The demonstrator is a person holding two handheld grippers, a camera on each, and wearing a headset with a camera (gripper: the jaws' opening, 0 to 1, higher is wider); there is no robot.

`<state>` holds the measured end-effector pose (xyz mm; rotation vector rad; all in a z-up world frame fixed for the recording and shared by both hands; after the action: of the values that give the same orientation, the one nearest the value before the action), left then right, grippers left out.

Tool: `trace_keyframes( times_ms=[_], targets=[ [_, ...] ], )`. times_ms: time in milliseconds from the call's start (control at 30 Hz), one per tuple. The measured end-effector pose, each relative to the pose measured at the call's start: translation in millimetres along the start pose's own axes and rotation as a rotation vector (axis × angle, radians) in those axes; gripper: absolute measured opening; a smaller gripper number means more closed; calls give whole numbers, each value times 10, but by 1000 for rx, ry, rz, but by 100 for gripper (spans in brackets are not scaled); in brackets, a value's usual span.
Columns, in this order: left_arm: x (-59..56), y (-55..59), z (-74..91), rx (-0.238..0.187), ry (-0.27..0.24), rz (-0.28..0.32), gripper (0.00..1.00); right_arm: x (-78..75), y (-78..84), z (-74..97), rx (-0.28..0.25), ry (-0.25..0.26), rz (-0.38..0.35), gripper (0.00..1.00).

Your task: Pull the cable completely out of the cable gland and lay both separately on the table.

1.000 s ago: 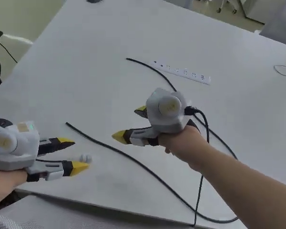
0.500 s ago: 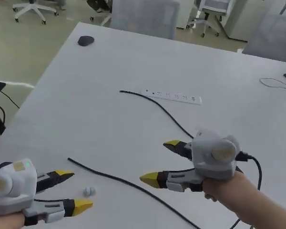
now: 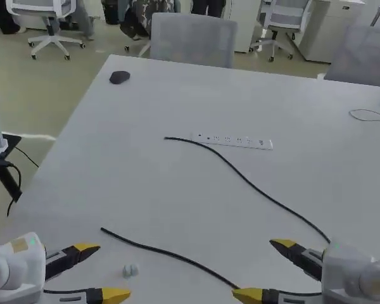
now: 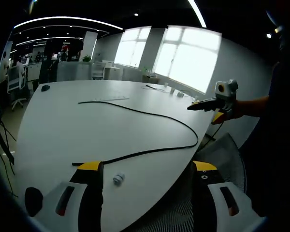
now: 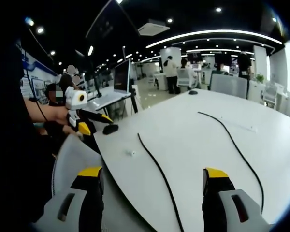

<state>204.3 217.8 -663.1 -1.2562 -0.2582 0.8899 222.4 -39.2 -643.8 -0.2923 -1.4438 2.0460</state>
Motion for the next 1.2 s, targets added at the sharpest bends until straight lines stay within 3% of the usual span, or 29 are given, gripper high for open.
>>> trace_keyframes(
  times_ms=[100, 233, 433, 500, 633, 867, 1033, 1200],
  targets=[
    [-25, 7, 0, -5, -3, -32, 75, -3, 90, 35, 3, 15, -10, 85],
    [-32, 78, -2, -6, -8, -24, 76, 22, 177, 56, 14, 21, -10, 89],
    [-73, 160, 10, 35, -1, -34, 88, 60, 201, 86, -2, 10, -26, 99],
    [-75, 202, 6, 59, -3, -16, 94, 39, 246, 95, 17, 21, -41, 99],
    [-25, 215, 10, 92, -16, -51, 97, 27, 291, 106, 37, 23, -52, 99],
    [41, 196, -30, 127, -23, -69, 98, -53, 285, 97, 60, 39, -49, 99],
    [80, 250, -39, 182, -24, -69, 99, -114, 312, 92, 76, 51, -43, 99],
    [95, 272, -20, 191, -34, -70, 98, -158, 375, 75, 104, 56, -49, 99]
  ],
)
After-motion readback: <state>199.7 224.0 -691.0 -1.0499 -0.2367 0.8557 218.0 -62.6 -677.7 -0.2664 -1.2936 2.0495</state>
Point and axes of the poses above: the centre of the closed fingertips' face, and the gripper's own axes: z roughly backward along the fingers, x roughly to its left, y roughly out of its underside, the point moved 2 cm from there along z, roughly backward along the fingers, and after that the axes turned 6 degrees about -x, right-handed, at the moved point
